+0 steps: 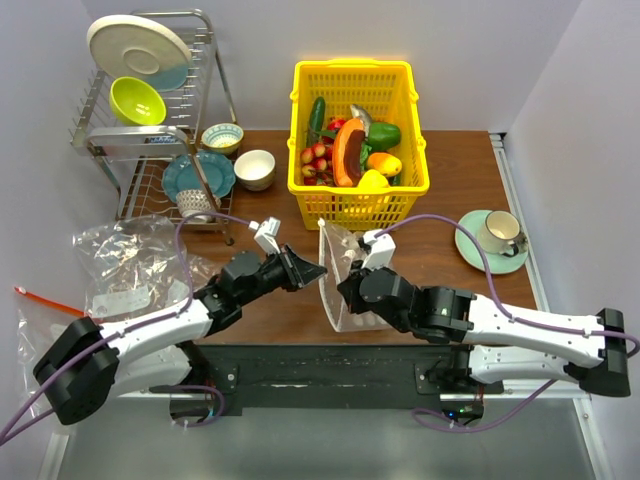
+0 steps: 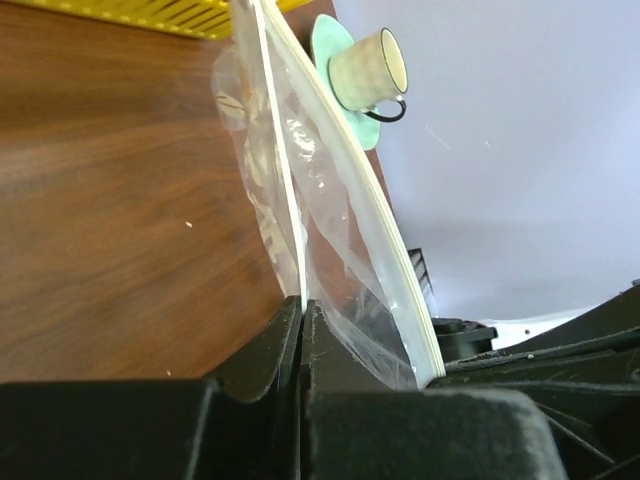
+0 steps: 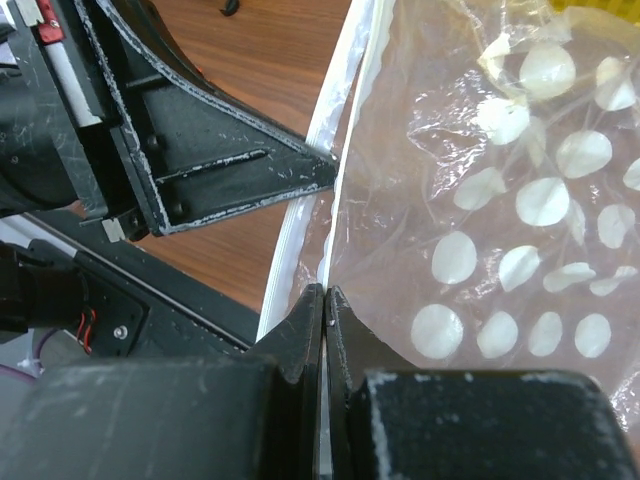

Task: Place the food in the zip-top bag and seal the zipper
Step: Open the zipper of the food storage bag at the center of the board, then pick up the fake food from the bin.

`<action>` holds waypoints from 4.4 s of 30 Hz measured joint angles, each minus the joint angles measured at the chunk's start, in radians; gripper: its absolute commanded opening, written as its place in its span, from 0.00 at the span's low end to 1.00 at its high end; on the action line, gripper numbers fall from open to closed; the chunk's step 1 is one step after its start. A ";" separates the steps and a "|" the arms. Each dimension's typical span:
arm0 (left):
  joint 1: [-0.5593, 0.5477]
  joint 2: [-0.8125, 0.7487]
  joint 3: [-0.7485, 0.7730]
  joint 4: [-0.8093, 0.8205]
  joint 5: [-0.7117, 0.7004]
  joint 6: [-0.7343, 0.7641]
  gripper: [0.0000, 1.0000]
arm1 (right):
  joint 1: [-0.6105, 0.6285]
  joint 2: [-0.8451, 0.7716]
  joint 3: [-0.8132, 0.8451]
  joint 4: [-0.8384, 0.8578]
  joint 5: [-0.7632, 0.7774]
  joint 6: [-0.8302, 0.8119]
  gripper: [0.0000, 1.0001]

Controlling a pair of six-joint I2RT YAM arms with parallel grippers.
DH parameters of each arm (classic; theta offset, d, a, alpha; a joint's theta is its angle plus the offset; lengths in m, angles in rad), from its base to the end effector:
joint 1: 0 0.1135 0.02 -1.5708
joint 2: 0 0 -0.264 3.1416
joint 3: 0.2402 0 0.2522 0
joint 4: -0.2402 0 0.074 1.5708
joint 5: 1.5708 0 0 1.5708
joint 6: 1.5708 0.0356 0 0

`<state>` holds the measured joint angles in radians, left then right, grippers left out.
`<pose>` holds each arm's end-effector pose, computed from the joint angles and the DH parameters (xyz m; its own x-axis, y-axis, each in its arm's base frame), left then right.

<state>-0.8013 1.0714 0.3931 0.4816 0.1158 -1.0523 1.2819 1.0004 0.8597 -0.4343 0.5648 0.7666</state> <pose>0.1565 -0.1675 0.2169 -0.7555 -0.4600 -0.4664 0.2745 0.4241 -0.8630 0.0797 0.2014 0.3042 -0.5845 0.0901 -0.8064 -0.3835 0.8451 0.3725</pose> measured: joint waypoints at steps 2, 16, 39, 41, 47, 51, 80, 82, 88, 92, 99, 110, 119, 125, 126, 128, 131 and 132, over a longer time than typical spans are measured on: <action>-0.005 -0.002 0.021 -0.027 -0.011 0.012 0.00 | 0.000 -0.006 0.000 -0.002 0.000 0.000 0.28; -0.093 -0.069 0.234 -0.383 -0.172 0.140 0.00 | 0.000 0.119 0.123 -0.105 0.032 -0.039 0.46; -0.229 -0.044 0.438 -0.773 -0.364 0.204 0.00 | 0.000 0.224 0.264 -0.172 0.126 -0.065 0.14; -0.230 -0.065 0.449 -0.815 -0.374 0.204 0.00 | 0.000 0.230 0.269 -0.181 0.127 -0.051 0.05; -0.233 -0.129 0.550 -1.012 -0.456 0.212 0.00 | 0.000 0.232 0.269 -0.138 0.097 -0.054 0.00; -0.234 -0.126 0.713 -1.213 -0.522 0.227 0.00 | -0.002 0.258 0.270 -0.012 0.017 -0.059 0.00; -0.233 -0.056 0.458 -1.254 -0.569 0.182 0.00 | -0.066 0.288 -0.162 0.283 -0.050 0.159 0.00; -0.233 -0.047 0.544 -1.298 -0.569 0.185 0.00 | -0.066 0.288 -0.167 0.275 -0.033 0.161 0.00; -0.233 0.008 0.752 -1.440 -0.589 0.203 0.00 | -0.066 0.294 -0.187 0.270 -0.022 0.169 0.00; -0.233 0.023 0.768 -1.511 -0.602 0.208 0.00 | -0.066 0.312 -0.189 0.284 -0.028 0.167 0.00; -0.233 -0.008 0.694 -1.516 -0.646 0.146 0.00 | -0.066 0.294 -0.201 0.349 -0.084 0.105 0.25; -0.233 -0.131 0.590 -1.406 -0.644 0.150 0.00 | -0.066 0.121 -0.146 0.256 -0.135 -0.013 0.70; -0.233 -0.109 0.598 -1.432 -0.669 0.163 0.00 | -0.080 0.097 0.323 -0.048 0.038 -0.136 0.77; -0.233 -0.085 0.631 -1.440 -0.681 0.230 0.00 | -0.255 0.200 0.559 -0.164 0.075 -0.209 0.78; -0.233 -0.081 0.638 -1.439 -0.683 0.247 0.00 | -0.285 0.222 0.587 -0.182 0.076 -0.224 0.78; -0.233 -0.071 0.656 -1.440 -0.692 0.283 0.00 | -0.338 0.271 0.640 -0.205 0.074 -0.252 0.78; -0.233 -0.047 0.693 -1.433 -0.716 0.344 0.00 | -0.389 0.357 0.717 -0.225 0.068 -0.287 0.78; -0.233 -0.037 0.707 -1.426 -0.727 0.373 0.00 | -0.408 0.396 0.747 -0.237 0.063 -0.299 0.78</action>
<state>-1.0348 1.0348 1.1000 -0.9443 -0.6117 -0.6796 0.8738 1.3968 1.6070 -0.6708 0.6277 0.4675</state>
